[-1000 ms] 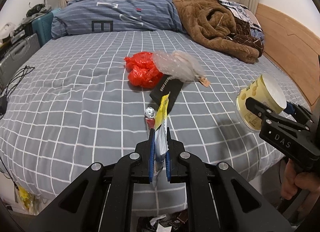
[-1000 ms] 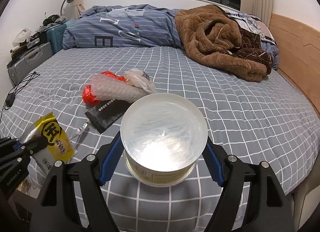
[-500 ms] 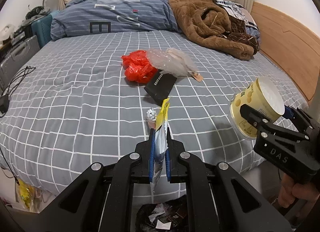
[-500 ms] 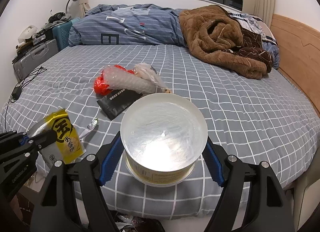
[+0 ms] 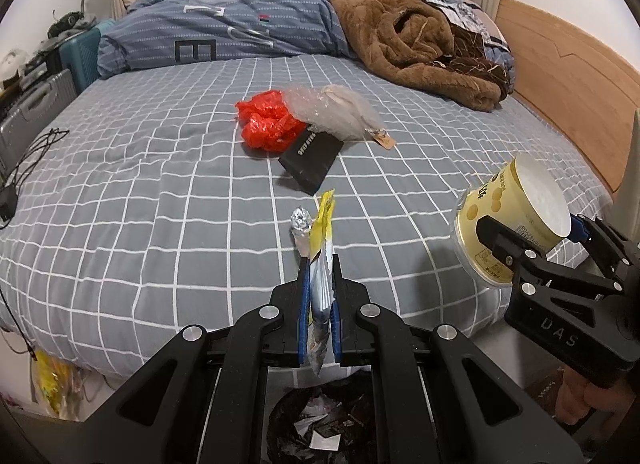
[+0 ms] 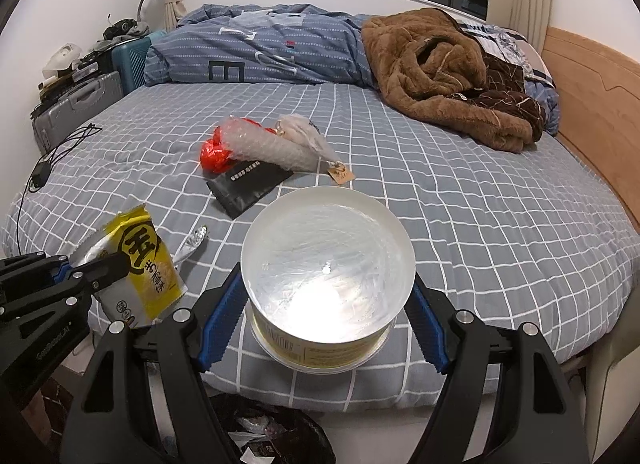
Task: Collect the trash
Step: 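Carry the yellow wrapper and cream cup off the bed over the black bin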
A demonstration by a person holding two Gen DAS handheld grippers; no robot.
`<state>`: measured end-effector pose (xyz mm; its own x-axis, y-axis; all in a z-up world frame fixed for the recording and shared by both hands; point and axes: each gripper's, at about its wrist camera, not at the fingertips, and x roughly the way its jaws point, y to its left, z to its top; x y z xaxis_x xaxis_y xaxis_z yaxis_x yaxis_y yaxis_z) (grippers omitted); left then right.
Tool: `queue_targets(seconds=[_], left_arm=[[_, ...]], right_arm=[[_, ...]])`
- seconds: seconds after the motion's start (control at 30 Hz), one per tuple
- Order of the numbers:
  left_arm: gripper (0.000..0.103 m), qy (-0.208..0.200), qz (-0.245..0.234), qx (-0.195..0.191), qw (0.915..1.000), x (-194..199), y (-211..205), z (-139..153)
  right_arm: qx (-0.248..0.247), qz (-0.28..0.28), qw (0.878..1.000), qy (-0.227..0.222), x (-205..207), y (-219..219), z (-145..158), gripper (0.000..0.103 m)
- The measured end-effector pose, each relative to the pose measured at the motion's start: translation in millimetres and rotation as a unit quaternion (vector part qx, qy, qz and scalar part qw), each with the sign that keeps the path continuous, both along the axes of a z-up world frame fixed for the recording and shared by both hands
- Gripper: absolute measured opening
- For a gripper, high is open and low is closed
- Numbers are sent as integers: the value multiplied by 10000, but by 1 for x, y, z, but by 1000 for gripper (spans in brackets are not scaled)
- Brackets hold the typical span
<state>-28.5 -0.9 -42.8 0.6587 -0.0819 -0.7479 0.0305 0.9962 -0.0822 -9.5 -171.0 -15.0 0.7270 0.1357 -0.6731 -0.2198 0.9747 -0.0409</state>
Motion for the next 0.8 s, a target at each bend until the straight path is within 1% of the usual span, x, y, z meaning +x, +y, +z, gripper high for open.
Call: queue_targets(seconds=[0.4,0.6,0.8], left_arm=[[8,153,-24,-11,9999,-24,-3,-13],[8,260,-20,55,9996,-38,-4,-28],[8,231,19,-14,9997,-55,-3,-29]], right_arm=[[-45,94,9998,150,-26,4,-12,72],[-70,96,9994,326,-40,3,-23,72],[-72,95,9992,385,-55,0,-27,72]])
